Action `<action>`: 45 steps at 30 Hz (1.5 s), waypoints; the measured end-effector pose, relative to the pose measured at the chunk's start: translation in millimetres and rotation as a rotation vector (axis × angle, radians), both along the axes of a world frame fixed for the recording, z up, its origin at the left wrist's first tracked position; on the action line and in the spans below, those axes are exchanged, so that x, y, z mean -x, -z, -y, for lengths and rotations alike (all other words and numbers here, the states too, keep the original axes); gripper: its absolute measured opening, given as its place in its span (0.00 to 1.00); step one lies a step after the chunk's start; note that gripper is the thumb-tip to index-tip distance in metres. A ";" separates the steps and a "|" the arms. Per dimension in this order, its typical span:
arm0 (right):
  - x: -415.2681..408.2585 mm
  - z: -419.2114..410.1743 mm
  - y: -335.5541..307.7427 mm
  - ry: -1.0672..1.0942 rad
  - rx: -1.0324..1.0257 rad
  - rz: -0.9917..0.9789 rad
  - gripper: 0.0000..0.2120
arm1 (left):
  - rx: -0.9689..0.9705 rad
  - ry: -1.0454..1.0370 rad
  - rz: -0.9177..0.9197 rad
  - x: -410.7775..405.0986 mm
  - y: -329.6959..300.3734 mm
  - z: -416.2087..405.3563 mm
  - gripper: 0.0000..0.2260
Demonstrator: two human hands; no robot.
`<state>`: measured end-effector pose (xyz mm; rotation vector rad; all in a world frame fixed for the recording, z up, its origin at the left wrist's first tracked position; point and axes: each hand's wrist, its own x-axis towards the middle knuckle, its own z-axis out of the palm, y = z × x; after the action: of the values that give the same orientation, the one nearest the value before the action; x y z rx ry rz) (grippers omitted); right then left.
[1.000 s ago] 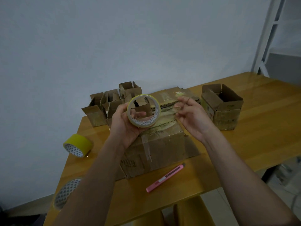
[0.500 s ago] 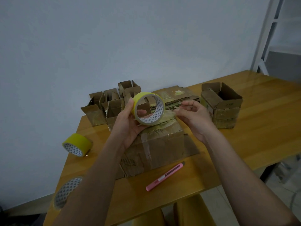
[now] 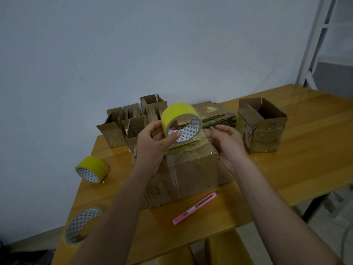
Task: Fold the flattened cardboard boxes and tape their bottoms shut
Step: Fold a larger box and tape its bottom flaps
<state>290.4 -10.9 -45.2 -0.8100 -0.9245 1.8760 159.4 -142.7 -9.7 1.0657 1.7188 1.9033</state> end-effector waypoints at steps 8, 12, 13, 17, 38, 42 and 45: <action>-1.3 -4.3 -0.7 0.032 -0.067 0.011 0.13 | 0.262 0.230 -0.339 15.9 -8.7 13.9 0.15; -0.2 0.0 -5.8 0.077 -0.059 -0.067 0.12 | 0.209 0.197 -0.367 14.3 -3.8 13.3 0.12; 0.4 1.9 -6.4 0.078 -0.021 -0.120 0.12 | 0.198 0.187 -0.380 14.8 -3.4 13.4 0.11; 3.6 9.5 -0.8 0.175 0.040 -0.199 0.10 | 0.189 0.197 -0.400 16.7 -1.2 13.6 0.13; -16.7 -12.2 29.2 -0.141 0.114 0.084 0.07 | 0.409 0.231 -0.521 17.8 5.3 7.0 0.22; -6.6 -9.7 36.0 -0.102 0.165 0.093 0.15 | 0.395 0.226 -0.477 18.3 6.6 7.4 0.23; -1.3 -11.4 43.2 -0.102 0.224 0.098 0.22 | 0.397 0.218 -0.469 18.9 6.1 7.7 0.24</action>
<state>291.8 0.5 -88.4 -1.0135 -0.8379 2.0701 140.5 -150.4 -15.8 1.5359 2.0078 1.1703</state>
